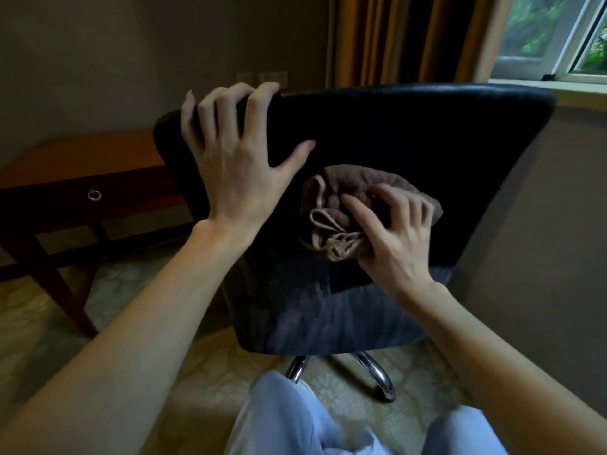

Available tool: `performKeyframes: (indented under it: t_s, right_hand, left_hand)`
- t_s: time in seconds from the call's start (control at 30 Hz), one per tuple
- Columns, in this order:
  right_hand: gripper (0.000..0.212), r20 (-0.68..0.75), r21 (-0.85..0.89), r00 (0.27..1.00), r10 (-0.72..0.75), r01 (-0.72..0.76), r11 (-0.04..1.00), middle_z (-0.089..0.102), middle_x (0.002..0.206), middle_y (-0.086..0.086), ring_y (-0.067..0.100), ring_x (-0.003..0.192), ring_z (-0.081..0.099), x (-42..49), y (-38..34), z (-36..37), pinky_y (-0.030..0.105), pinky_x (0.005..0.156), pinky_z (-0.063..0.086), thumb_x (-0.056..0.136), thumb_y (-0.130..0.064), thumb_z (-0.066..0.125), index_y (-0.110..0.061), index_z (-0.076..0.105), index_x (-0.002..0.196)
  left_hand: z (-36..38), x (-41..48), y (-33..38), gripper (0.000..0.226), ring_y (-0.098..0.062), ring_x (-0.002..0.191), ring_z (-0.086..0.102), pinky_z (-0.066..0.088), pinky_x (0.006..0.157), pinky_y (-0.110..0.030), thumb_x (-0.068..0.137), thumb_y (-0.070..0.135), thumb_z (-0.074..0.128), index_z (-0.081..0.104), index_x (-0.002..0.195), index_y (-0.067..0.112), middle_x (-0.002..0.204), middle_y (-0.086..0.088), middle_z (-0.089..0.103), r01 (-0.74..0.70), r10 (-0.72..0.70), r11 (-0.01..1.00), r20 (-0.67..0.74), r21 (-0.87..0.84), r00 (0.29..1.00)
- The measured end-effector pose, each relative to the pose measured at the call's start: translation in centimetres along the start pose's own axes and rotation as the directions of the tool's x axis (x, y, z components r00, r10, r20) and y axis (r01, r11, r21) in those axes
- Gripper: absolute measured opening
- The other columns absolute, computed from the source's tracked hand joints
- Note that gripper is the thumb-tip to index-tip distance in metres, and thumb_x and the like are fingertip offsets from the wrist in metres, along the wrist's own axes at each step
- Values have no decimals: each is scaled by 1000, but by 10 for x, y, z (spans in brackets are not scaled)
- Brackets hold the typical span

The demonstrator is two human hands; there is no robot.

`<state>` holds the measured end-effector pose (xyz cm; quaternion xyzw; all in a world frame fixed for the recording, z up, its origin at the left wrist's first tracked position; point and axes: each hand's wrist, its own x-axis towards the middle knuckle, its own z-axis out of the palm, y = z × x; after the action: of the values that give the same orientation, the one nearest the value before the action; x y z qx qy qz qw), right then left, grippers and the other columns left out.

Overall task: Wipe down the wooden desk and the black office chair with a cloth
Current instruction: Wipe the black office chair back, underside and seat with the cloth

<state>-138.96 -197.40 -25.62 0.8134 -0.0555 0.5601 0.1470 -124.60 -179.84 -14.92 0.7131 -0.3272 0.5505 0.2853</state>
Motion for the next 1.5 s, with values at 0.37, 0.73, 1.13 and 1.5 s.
performKeyframes:
  t_s: [0.37,0.73,1.13,1.5]
  right_hand:
    - [59,462,75,884,-70,39,996,60,110,12,33,94,51,-118,-32,51,45,77,44,66,-25,87,-27,66,121]
    - [59,339,113,940,50,-93,989,54,120,13,34,100,51,-100,-33,21,44,82,38,74,-35,71,-24,58,130]
    - [51,20,40,995,102,-103,994,46,129,17,37,112,47,2,-42,17,49,90,37,84,-28,67,-21,54,133]
    - [65,527,38,848,-53,38,999,51,103,12,33,93,49,-124,-54,60,47,77,43,60,-27,87,-26,58,118]
  left_hand:
    - [6,1,-2,62,-31,118,61,34,115,-56,88,66,68,69,127,19,119,-7,67,-28,21,997,-90,-78,996]
    - [5,-4,4,58,-32,122,60,32,116,-58,91,59,68,69,130,17,124,-8,66,-8,1,996,-79,-86,997]
    - [-7,10,-11,44,-27,120,62,41,104,-45,99,38,65,64,139,19,130,-4,68,-338,329,926,-77,-170,941]
    - [-7,-6,-37,42,-26,118,61,48,97,-48,98,36,71,67,134,15,127,-8,67,-192,170,952,-109,-239,979]
